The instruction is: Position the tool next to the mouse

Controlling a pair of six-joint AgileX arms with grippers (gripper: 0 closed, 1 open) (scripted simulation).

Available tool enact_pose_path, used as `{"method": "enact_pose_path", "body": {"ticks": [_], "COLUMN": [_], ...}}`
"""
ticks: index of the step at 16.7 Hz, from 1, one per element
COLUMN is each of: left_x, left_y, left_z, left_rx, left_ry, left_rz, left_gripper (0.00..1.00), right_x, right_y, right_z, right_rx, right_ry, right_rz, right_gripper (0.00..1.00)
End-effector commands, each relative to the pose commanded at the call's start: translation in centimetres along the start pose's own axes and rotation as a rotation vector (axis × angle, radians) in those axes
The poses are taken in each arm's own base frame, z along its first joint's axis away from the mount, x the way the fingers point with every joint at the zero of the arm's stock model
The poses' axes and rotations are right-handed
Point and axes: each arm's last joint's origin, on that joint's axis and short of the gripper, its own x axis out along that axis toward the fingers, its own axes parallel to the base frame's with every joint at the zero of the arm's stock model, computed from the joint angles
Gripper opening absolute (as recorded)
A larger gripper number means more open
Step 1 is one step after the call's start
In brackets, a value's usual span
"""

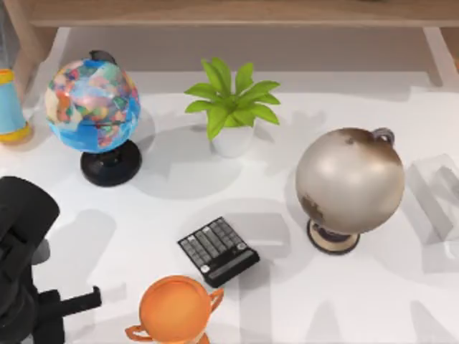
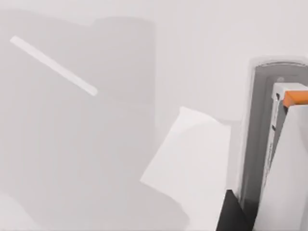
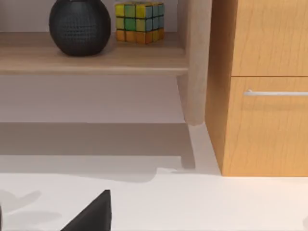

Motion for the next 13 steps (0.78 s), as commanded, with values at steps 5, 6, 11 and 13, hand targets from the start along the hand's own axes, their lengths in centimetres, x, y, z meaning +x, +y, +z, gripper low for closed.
{"method": "enact_pose_path", "body": {"ticks": [5,6,11,13], "left_x": [-0.1,-0.4,-3.5,-4.8], "left_y": [0.0,0.0,0.6,1.7], "left_z": [0.4,1.0,8.3,12.3], "left_rx": [0.001,0.002,0.013,0.037], "left_ry": [-0.003,-0.014,-0.114,-0.150], "left_rz": [-0.001,-0.006,-0.023,-0.013], "left_gripper": [0.00,0.00,0.00,0.00], "right_x": [0.0,0.0,0.0,0.0], "right_y": [0.0,0.0,0.0,0.0], "right_z": [0.0,0.0,0.0,0.0], "right_rx": [0.000,0.000,0.000,0.000], "right_ry": [0.000,0.000,0.000,0.000], "right_rz": [0.000,0.000,0.000,0.000], "right_gripper": [1.00,1.00,1.00,1.00]}}
